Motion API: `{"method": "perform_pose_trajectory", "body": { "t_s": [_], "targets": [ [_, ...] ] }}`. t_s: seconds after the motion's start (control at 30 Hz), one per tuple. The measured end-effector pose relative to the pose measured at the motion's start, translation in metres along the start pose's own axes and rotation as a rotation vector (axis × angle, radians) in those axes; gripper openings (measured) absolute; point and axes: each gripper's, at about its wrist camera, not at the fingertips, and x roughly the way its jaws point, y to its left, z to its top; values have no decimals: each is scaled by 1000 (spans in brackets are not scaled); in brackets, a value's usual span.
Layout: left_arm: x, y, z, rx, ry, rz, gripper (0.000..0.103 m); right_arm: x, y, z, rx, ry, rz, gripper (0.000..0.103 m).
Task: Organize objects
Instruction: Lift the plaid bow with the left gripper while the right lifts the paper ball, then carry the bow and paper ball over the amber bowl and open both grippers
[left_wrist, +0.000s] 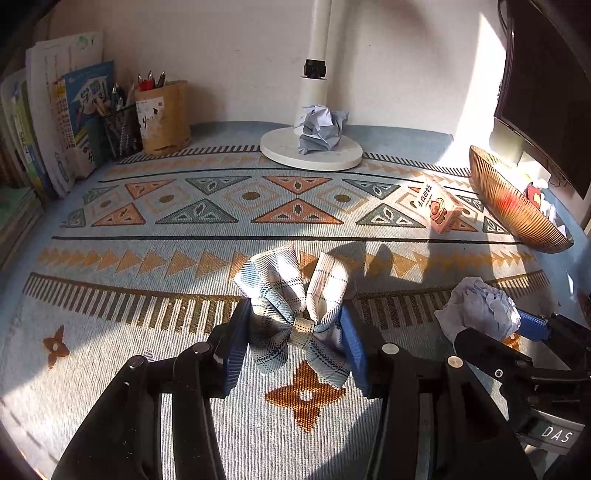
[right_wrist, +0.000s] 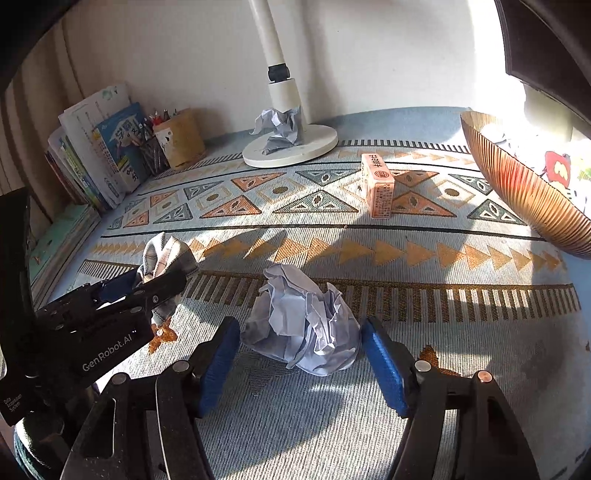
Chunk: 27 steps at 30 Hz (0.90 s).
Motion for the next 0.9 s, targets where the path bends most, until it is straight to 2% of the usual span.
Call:
{"method": "perform_pose_trajectory", "body": {
  "t_s": [0.47,0.7,0.8,0.83,0.9],
  "targets": [
    [-2,0,0,-4,-10,-18,46,-4,14,-3,-71,-38,-2,57],
    [-7,-1,-1,2,-35,-10,45,-15,7,-5,-42,-78,49,56],
    [-17,-7,-2,23,-76,11,44,-34,-12,-5,14,-118,69,56],
    [-20,-10,-1,28,-74,-1,44,-43,-23,-4,36,-139,67,56],
    [-25,-25,7,38,-65,-77,44,-66,-49,5,86,-188,29,56]
  ]
}}
